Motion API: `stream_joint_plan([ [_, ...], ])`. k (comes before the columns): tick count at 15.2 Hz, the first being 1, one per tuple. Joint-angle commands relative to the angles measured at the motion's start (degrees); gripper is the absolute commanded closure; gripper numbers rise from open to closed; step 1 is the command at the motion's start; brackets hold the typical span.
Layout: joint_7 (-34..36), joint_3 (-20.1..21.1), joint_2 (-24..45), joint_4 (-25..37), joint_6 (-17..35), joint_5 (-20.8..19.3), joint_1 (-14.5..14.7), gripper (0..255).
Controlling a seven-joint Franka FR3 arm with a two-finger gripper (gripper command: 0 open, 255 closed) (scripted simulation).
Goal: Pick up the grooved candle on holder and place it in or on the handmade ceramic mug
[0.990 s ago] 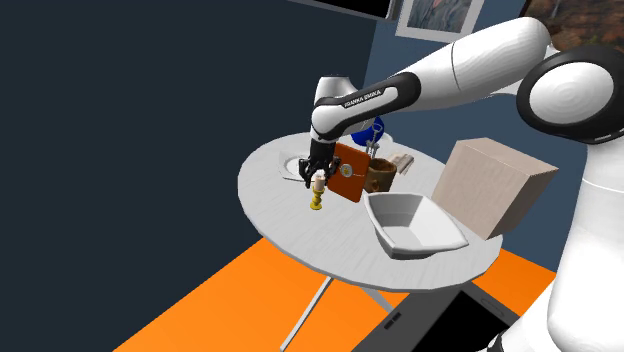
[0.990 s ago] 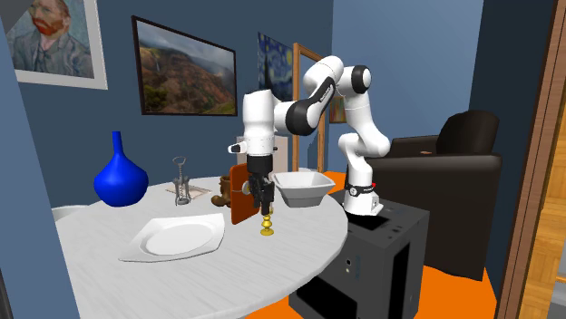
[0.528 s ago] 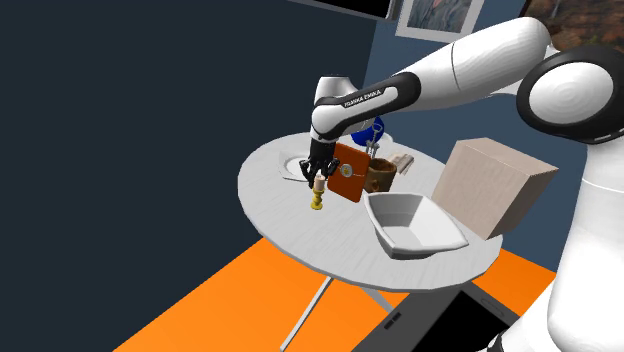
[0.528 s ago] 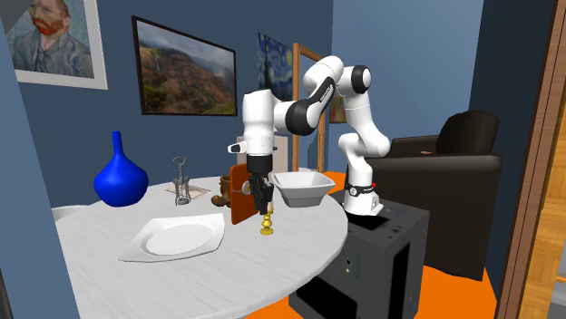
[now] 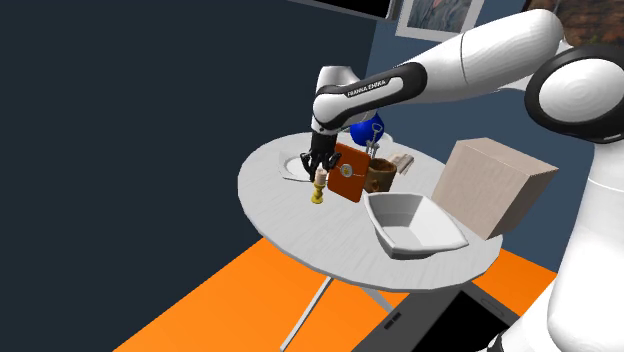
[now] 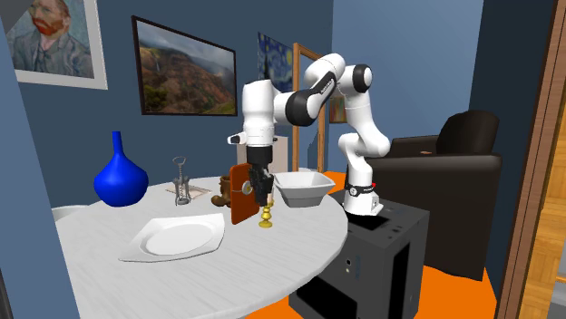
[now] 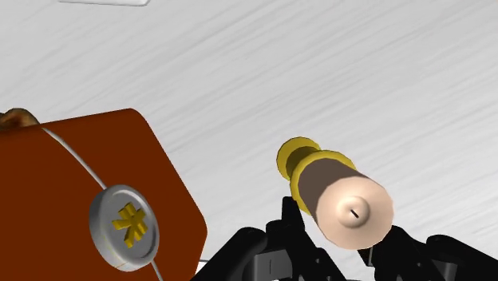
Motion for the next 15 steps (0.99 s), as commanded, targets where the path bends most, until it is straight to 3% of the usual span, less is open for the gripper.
stream_joint_plan([
  [1,0.05,0.06,-0.61,0.8,-1.43,0.07,0.03,255],
  [15,-0.07,0.19,-3.54,7.69,-11.23,0.44,-0.03,255],
])
